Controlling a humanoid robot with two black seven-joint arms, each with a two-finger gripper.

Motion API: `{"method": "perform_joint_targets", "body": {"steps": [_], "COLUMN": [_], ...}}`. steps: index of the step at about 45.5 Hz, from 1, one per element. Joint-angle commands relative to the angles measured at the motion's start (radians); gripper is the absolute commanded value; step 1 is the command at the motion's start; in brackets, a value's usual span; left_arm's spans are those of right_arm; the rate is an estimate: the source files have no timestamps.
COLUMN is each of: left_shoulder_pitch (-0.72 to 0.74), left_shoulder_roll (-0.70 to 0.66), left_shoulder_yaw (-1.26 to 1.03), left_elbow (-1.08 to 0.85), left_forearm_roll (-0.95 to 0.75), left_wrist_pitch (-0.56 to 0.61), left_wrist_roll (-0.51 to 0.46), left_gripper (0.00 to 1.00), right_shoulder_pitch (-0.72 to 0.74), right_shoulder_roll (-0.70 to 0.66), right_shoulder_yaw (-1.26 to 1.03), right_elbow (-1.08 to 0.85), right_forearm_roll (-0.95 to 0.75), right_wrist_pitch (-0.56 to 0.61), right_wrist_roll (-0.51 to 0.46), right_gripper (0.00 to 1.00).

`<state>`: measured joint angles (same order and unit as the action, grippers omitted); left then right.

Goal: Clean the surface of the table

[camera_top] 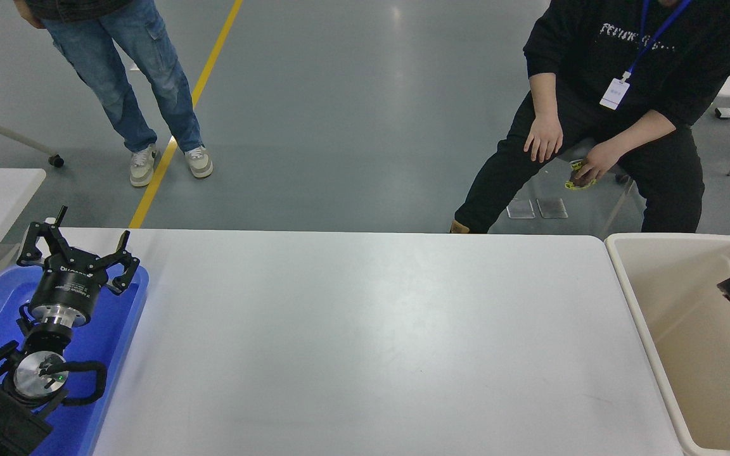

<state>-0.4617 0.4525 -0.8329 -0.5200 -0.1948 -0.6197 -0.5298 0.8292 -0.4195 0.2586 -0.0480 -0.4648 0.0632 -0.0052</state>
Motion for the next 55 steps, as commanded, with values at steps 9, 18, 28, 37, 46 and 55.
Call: {"method": "perform_joint_targets", "body": {"steps": [9, 18, 28, 37, 46, 55], "left_shoulder_pitch": [0.000, 0.000, 0.000, 0.000, 0.000, 0.000], "left_shoulder_roll": [0.000, 0.000, 0.000, 0.000, 0.000, 0.000], "left_shoulder_yaw": [0.000, 0.000, 0.000, 0.000, 0.000, 0.000], "left_elbow": [0.000, 0.000, 0.000, 0.000, 0.000, 0.000], "left_forearm_roll": [0.000, 0.000, 0.000, 0.000, 0.000, 0.000], "left_wrist_pitch": [0.000, 0.000, 0.000, 0.000, 0.000, 0.000], "left_wrist_roll": [-0.001, 0.001, 0.001, 0.001, 0.001, 0.001], "left_gripper": [1.00, 1.00, 1.00, 1.00, 1.00, 1.00], "right_shoulder_pitch": [0.131, 0.148, 0.148, 0.146, 0.137, 0.102], "right_shoulder_roll": [-0.077, -0.119, -0.133, -0.119, -0.044, 0.045], "right_shoulder_yaw": [0.350, 0.479, 0.669, 0.827, 0.994, 1.100], "right_elbow": [0.043, 0.180, 0.381, 0.526, 0.559, 0.591], "right_forearm_roll": [0.098, 0.265, 0.285, 0.285, 0.285, 0.275], "right_wrist_pitch": [-0.002, -0.002, -0.002, -0.003, 0.007, 0.033], "right_wrist_roll": [0.002, 0.002, 0.007, 0.007, 0.033, 0.091], "right_gripper": [0.97, 0.97, 0.97, 0.97, 0.98, 0.98]}}
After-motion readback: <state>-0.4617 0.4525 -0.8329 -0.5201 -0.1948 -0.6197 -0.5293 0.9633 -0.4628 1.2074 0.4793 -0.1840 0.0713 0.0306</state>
